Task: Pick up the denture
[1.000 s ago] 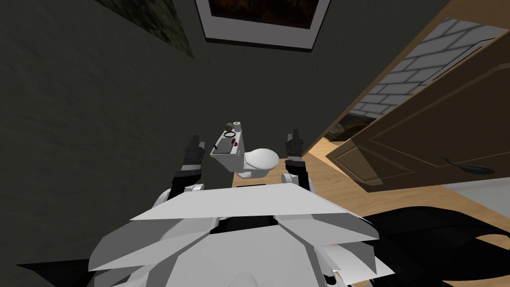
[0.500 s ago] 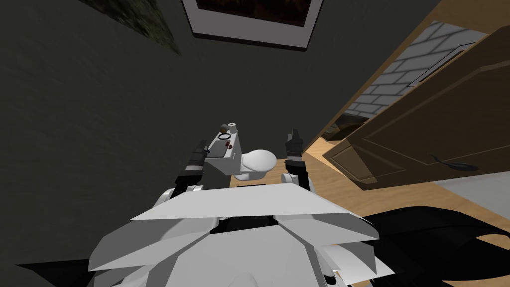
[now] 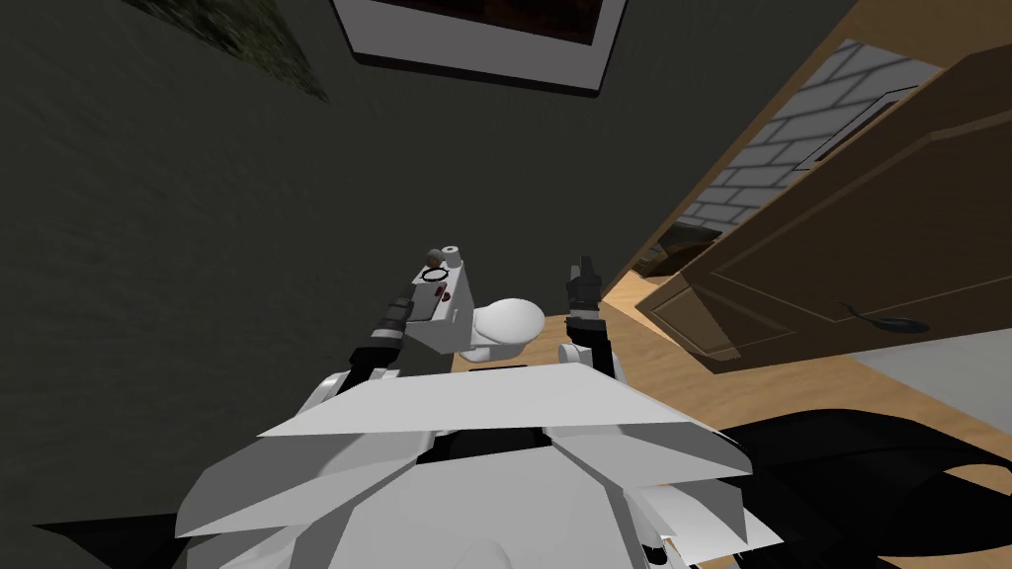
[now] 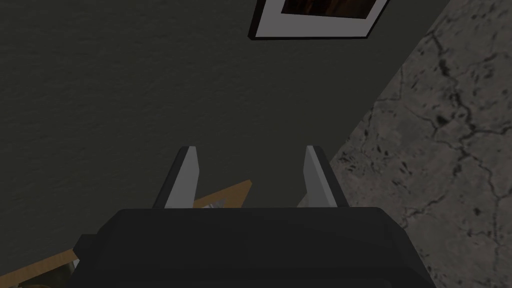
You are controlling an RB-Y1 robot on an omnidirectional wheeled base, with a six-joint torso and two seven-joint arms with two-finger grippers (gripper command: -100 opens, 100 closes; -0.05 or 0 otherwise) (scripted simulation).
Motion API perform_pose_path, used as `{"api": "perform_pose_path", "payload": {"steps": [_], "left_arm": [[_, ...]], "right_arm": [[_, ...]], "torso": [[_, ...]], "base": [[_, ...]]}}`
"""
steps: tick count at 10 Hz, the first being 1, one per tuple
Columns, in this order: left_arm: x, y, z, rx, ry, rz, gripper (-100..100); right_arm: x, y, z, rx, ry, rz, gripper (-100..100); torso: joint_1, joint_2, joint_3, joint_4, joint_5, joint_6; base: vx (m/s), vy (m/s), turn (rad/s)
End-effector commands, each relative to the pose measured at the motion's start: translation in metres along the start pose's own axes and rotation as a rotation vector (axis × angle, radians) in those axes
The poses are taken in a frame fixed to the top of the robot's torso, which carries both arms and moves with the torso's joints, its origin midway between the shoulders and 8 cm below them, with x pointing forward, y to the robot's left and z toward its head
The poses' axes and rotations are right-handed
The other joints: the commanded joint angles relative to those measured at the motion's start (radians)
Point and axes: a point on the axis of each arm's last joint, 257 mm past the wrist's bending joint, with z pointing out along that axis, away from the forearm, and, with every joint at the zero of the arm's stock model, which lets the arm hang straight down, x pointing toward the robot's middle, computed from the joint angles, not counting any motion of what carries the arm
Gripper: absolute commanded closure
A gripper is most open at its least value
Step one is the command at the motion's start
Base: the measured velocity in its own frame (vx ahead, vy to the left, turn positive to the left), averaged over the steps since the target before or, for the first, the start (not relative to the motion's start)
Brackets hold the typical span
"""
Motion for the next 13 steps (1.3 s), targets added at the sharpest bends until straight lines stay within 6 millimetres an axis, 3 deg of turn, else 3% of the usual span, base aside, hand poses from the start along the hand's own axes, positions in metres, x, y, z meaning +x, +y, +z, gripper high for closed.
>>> {"api": "perform_pose_path", "payload": {"steps": [1,3,7,8,9,10,11,13], "left_arm": [[0.005,0.024,-0.002,-0.059,0.03,0.046,-100],[0.007,0.037,-0.003,-0.094,0.048,0.079,-100],[0.013,0.084,-0.013,-0.211,0.11,0.17,-100],[0.012,0.073,-0.01,-0.187,0.098,0.156,-100],[0.012,0.075,-0.01,-0.193,0.1,0.16,0],[0.012,0.075,-0.01,-0.192,0.1,0.16,-100],[0.012,0.075,-0.01,-0.192,0.1,0.16,100],[0.012,0.073,-0.009,-0.188,0.099,0.159,100]], "right_arm": [[0.0,0.0,0.0,0.0,0.0,0.0,0],[0.0,0.0,0.0,0.0,0.0,0.0,0],[0.0,0.0,0.0,0.0,0.0,0.0,0],[0.0,0.0,0.0,0.0,0.0,0.0,0],[0.0,0.0,0.0,0.0,0.0,0.0,0],[0.0,0.0,0.0,0.0,0.0,0.0,0],[0.0,0.0,0.0,0.0,0.0,0.0,0],[0.0,0.0,0.0,0.0,0.0,0.0,0]], "torso": [[0.0,0.0,0.0,0.0,0.0,0.0],[-0.001,0.0,0.0,0.0,0.0,0.0],[0.001,0.0,0.0,0.0,0.0,0.0],[-0.001,0.0,0.0,0.0,0.0,0.0],[0.001,0.001,0.0,0.0,0.001,0.001],[0.003,0.002,0.001,0.0,0.001,0.001],[0.003,0.003,0.001,0.0,0.001,0.001],[0.004,0.003,0.001,-0.001,0.002,0.0]], "base": [[0.096,-0.075,-0.065],[0.07,-0.071,-0.041],[0.081,-0.06,-0.062],[0.039,-0.036,0.004],[0.005,-0.006,0.004],[0.0,0.0,0.0],[0.0,0.0,0.0],[0.0,0.0,0.0]]}}
